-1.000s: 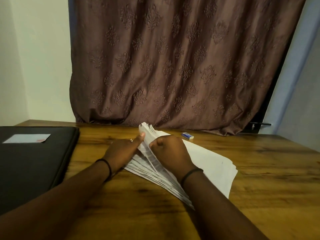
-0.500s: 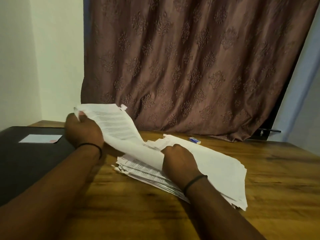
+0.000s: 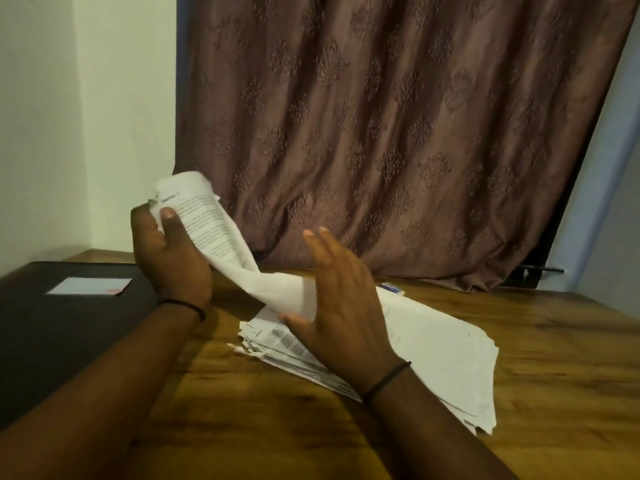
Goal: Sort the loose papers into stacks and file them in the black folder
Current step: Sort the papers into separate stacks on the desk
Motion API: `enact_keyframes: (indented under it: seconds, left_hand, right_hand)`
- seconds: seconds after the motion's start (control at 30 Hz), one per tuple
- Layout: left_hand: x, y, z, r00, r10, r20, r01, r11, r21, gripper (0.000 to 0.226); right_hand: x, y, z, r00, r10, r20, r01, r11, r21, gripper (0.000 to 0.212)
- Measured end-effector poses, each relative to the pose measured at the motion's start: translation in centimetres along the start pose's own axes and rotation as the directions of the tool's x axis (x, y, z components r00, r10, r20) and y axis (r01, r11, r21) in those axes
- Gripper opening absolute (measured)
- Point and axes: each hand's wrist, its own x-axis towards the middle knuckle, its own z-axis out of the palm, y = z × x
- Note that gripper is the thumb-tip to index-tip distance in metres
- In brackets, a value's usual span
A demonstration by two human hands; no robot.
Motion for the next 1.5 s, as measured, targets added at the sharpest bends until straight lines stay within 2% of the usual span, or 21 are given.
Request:
enact_keyframes:
  seconds: [0.1, 0.13, 0.23, 0.27, 0.33, 0.4, 0.5, 0.57, 0.67, 0.7, 0.77, 0.83, 0.9, 0.97, 1.0, 1.07, 1.13, 1.23, 1.33, 1.43, 1.5]
  left_hand:
    - [-1.1, 0.8, 0.1, 0.973, 0.199, 0.114, -0.194, 0.979, -0.054, 0.028]
    - [-1.5, 1.2, 0.2, 0.958, 0.250, 0.139, -0.240, 0.967, -0.082, 0.025]
    - [-2.5, 1.6, 0.6, 0.914, 0.359, 0.187, -0.323, 0.925, -0.198, 0.021]
    - [-2.6, 1.5, 0.7, 0.906, 0.360, 0.222, -0.304, 0.919, -0.252, 0.023]
    - [-2.8, 0.8, 0.9, 0.911, 0.296, 0.287, -0.206, 0.930, -0.304, 0.032]
    - [-3.3, -0.6, 1.0, 0.933, 0.191, 0.305, -0.120, 0.964, -0.237, 0.029]
    - [-4.2, -2.7, 1.3, 0.916, 0.090, 0.392, -0.103, 0.995, 0.011, 0.021]
    - [-4.6, -4.0, 1.4, 0.859, 0.008, 0.512, -0.151, 0.959, 0.238, 0.018]
    - [-5.4, -5.8, 1.4, 0.678, -0.116, 0.726, -0.296, 0.860, 0.415, 0.026]
    - [-5.7, -6.2, 1.3, 0.616, -0.158, 0.772, -0.339, 0.831, 0.441, 0.029]
    - [-6.0, -6.8, 1.3, 0.546, -0.198, 0.814, -0.371, 0.814, 0.447, 0.032]
    - [-6.0, -6.8, 1.3, 0.534, -0.206, 0.820, -0.377, 0.810, 0.449, 0.028]
    - [-5.9, -6.7, 1.2, 0.521, -0.217, 0.826, -0.382, 0.806, 0.453, 0.025]
    - [-5.8, -6.7, 1.0, 0.509, -0.246, 0.825, -0.360, 0.809, 0.464, 0.026]
    - [-5.8, -6.8, 1.0, 0.510, -0.261, 0.820, -0.347, 0.809, 0.474, 0.026]
    - [-5.8, -6.9, 1.0, 0.515, -0.281, 0.810, -0.330, 0.807, 0.490, 0.021]
    - [-5.9, -6.8, 1.0, 0.516, -0.302, 0.802, -0.337, 0.789, 0.514, 0.018]
    - [-5.7, -6.7, 0.9, 0.578, -0.326, 0.748, -0.349, 0.731, 0.587, 0.011]
    - [-5.0, -6.9, 0.8, 0.650, -0.377, 0.659, -0.322, 0.649, 0.689, 0.009]
    - [-4.6, -7.4, 0.8, 0.643, -0.445, 0.623, -0.272, 0.629, 0.729, 0.019]
    - [-4.6, -7.6, 0.9, 0.628, -0.468, 0.622, -0.251, 0.635, 0.731, 0.019]
  right_hand:
    - [-0.1, -0.8, 0.5, 0.994, -0.003, 0.111, -0.002, 0.999, 0.049, 0.097]
    - [-0.2, -0.9, 0.7, 0.994, -0.013, 0.110, 0.008, 0.999, 0.052, 0.083]
    - [-0.4, -0.6, 1.3, 0.994, -0.104, 0.038, 0.102, 0.994, 0.049, 0.017]
    - [-0.4, -0.7, 1.2, 0.997, -0.075, 0.010, 0.074, 0.994, 0.081, 0.009]
    - [-0.2, -0.6, 0.9, 0.994, 0.049, -0.097, -0.034, 0.988, 0.150, 0.014]
    - [0.2, -0.3, 0.1, 0.947, 0.194, -0.256, -0.141, 0.967, 0.210, 0.024]
    - [0.9, 0.8, -1.8, 0.772, 0.504, -0.389, -0.281, 0.818, 0.501, 0.031]
    - [1.2, 1.4, -2.9, 0.648, 0.656, -0.387, -0.327, 0.699, 0.636, 0.034]
    - [1.7, 2.1, -3.3, 0.522, 0.730, -0.441, -0.312, 0.645, 0.698, 0.040]
    - [1.7, 2.3, -3.4, 0.528, 0.692, -0.493, -0.291, 0.692, 0.660, 0.042]
    - [1.0, 3.4, -2.9, 0.671, 0.461, -0.581, -0.216, 0.870, 0.443, 0.049]
    - [0.3, 4.9, -2.1, 0.815, 0.248, -0.525, -0.158, 0.965, 0.210, 0.054]
    - [-0.1, 6.0, -1.4, 0.898, 0.165, -0.408, -0.170, 0.985, 0.024, 0.047]
    - [-0.4, 6.5, -1.2, 0.964, 0.189, -0.185, -0.215, 0.967, -0.135, 0.035]
    - [-0.6, 6.7, -1.2, 0.963, 0.269, -0.018, -0.267, 0.943, -0.200, 0.033]
    - [-0.9, 7.0, -1.4, 0.844, 0.478, 0.244, -0.388, 0.858, -0.337, 0.029]
    - [-1.0, 7.0, -1.8, 0.758, 0.583, 0.293, -0.429, 0.784, -0.448, 0.022]
    - [-0.9, 6.4, -2.2, 0.748, 0.602, 0.280, -0.383, 0.736, -0.559, 0.019]
    - [-0.8, 6.0, -2.3, 0.692, 0.632, 0.349, -0.382, 0.731, -0.565, 0.021]
    - [-0.7, 6.0, -2.2, 0.606, 0.652, 0.456, -0.391, 0.743, -0.543, 0.034]
    - [-0.5, 6.0, -2.1, 0.561, 0.614, 0.555, -0.427, 0.790, -0.441, 0.046]
